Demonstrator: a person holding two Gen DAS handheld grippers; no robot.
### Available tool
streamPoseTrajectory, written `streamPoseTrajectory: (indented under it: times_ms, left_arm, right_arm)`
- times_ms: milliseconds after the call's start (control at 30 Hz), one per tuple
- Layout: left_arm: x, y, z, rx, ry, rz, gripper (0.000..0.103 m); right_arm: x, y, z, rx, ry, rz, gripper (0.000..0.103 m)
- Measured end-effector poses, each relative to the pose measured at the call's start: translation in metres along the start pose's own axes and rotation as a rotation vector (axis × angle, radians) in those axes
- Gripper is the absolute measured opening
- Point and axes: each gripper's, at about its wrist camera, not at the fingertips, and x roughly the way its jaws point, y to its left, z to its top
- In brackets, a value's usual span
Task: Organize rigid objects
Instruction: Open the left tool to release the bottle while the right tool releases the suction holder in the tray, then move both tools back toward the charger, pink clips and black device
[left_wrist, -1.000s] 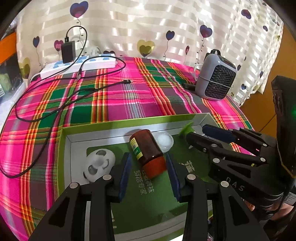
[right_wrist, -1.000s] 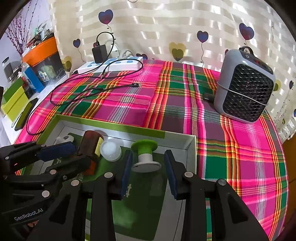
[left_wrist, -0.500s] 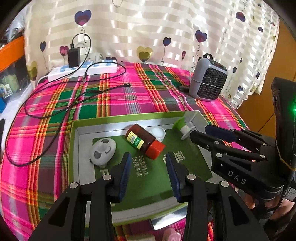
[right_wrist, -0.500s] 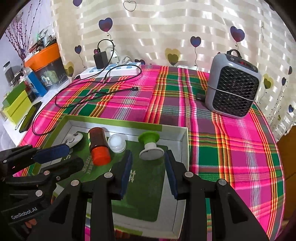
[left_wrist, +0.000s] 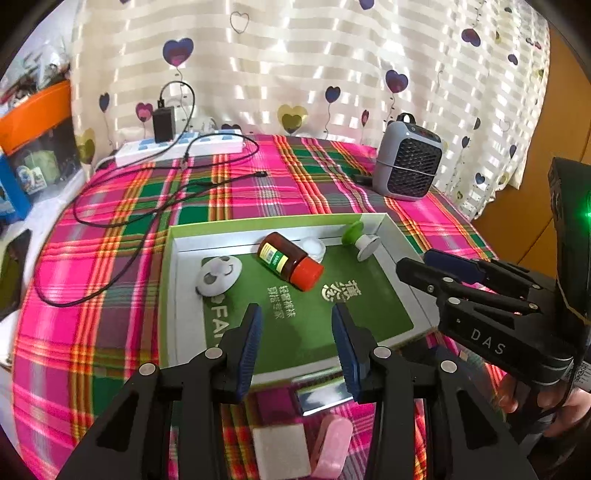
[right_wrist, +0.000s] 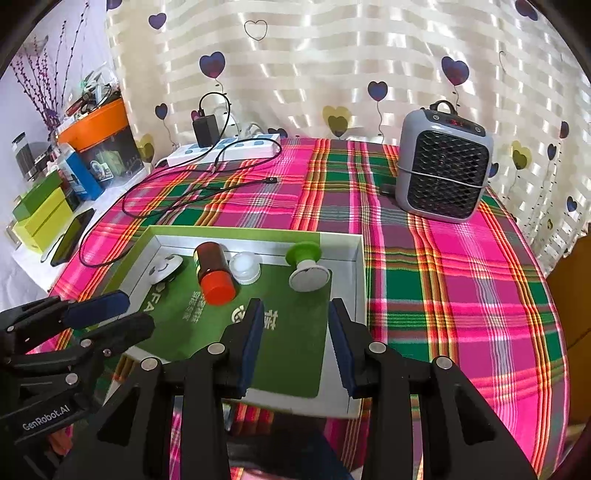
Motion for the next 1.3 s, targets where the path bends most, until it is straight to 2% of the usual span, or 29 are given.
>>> streamPoseTrajectory:
  times_ms: [467,633,800,933,1300]
  left_arm:
    - [-0.037,-0.009,-0.035,0.024,-0.056,0.043,0.038]
    - [-0.045,-0.011,-0.049,0.061,-0.074,0.101,0.038]
    - [-0.048,-0.008,-0.062,0.043,-0.057,0.072,0.038]
    - [-0.050,0.002,-0.071,-0.003,-0.038,0.014,0.038]
    - [-0.055,0.031,-0.098,-0.088,-0.034,0.030,0.038]
  right_arm:
    - [-0.036,0.003,-0.032,0.008,-0.054,-0.004,0.037]
    - [-0.049,0.000,-0.048,0.016,-0.065,-0.006,0.037]
    - [-0.057,0.001,-0.060,0.011,-0.071,0.002,0.037]
    - [-0.061,0.002,-0.072,0.008,-0.063,0.005,0.037]
    - [-0.065,-0.004,-0.100,0.030,-0.026,0.015,0.037]
